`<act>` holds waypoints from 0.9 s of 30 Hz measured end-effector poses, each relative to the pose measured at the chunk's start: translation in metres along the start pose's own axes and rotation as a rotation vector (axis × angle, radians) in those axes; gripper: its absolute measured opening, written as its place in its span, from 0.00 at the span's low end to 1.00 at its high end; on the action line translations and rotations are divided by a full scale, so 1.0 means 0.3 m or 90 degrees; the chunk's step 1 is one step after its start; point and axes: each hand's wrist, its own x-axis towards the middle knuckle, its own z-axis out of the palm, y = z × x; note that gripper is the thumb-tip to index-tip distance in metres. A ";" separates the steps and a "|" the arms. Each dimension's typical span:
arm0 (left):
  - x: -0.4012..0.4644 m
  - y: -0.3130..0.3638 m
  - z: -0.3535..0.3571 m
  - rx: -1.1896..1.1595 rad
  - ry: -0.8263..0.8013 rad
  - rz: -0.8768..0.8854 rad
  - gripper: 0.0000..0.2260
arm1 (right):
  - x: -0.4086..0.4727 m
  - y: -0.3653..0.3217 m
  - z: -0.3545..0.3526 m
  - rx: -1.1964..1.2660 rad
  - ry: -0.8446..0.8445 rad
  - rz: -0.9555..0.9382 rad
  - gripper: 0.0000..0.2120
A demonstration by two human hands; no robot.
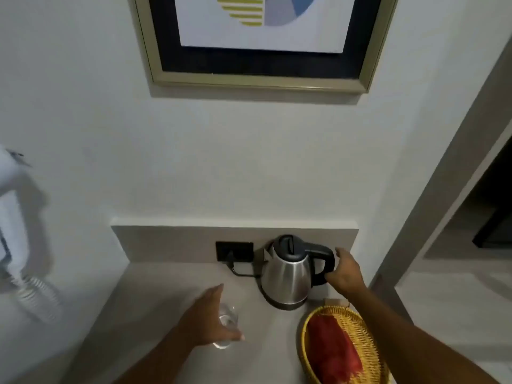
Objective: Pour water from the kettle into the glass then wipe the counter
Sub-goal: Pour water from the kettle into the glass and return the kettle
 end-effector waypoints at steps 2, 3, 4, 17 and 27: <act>-0.003 -0.031 0.043 -0.072 -0.013 -0.020 0.70 | 0.011 0.006 0.018 0.069 0.016 0.016 0.30; -0.008 -0.052 0.071 -0.094 -0.004 -0.029 0.68 | 0.013 0.009 0.030 0.084 0.018 0.031 0.28; -0.009 -0.067 0.094 -0.115 0.015 -0.033 0.65 | 0.014 0.001 0.038 0.096 0.022 0.050 0.27; 0.007 -0.161 0.199 -0.231 0.169 -0.033 0.34 | 0.109 -0.037 0.113 0.281 0.074 0.163 0.16; 0.009 -0.141 0.233 -0.314 0.202 -0.071 0.37 | -0.022 -0.319 0.095 -0.001 -0.003 -0.234 0.19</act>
